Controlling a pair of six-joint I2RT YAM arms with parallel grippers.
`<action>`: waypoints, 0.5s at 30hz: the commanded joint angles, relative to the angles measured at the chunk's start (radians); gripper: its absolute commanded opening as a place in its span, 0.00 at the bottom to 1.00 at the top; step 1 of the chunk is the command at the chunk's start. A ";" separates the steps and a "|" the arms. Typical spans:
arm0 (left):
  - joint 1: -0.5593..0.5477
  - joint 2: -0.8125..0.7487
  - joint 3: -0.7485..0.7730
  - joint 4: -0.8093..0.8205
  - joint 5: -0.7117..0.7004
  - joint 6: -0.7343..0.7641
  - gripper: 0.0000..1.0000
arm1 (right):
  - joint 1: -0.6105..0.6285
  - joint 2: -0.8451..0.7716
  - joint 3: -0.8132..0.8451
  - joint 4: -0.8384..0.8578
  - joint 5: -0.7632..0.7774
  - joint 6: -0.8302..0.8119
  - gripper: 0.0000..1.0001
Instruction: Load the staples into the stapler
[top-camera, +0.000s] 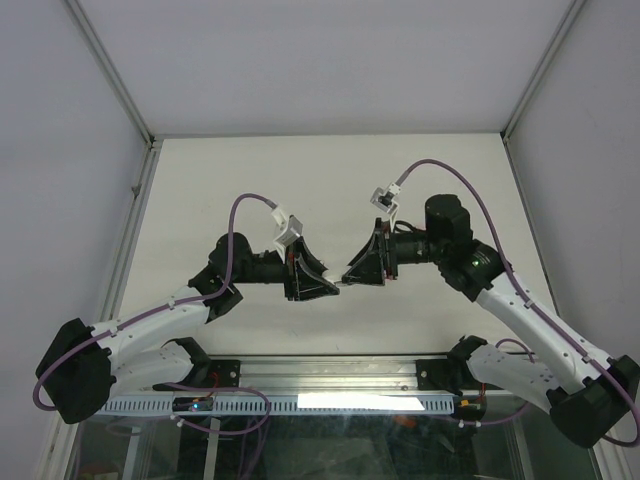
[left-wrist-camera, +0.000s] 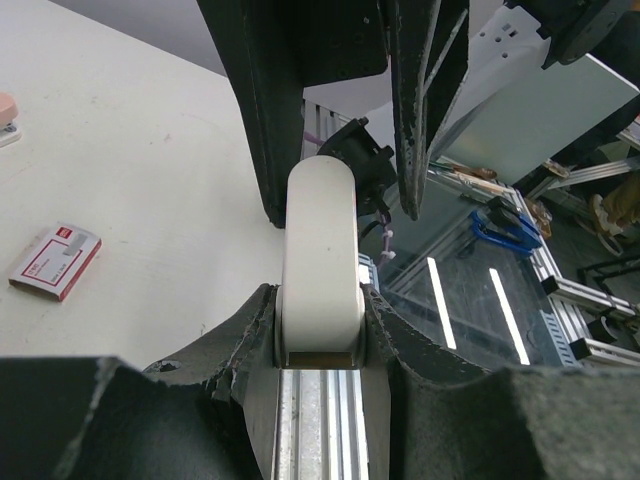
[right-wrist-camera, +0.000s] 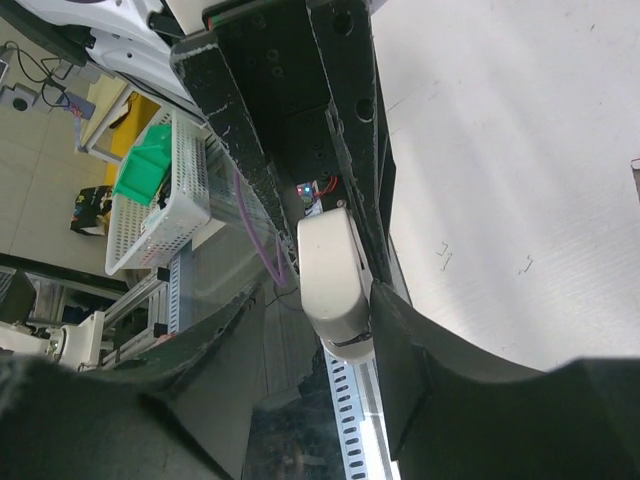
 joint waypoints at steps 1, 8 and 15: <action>0.011 -0.011 0.052 0.034 0.014 0.002 0.00 | 0.021 0.011 0.054 -0.008 0.006 -0.034 0.50; 0.011 -0.008 0.053 0.034 0.017 0.005 0.00 | 0.040 0.026 0.066 -0.035 0.020 -0.050 0.31; 0.014 -0.038 0.051 -0.011 -0.059 0.016 0.69 | 0.041 -0.005 0.070 -0.070 0.248 -0.073 0.00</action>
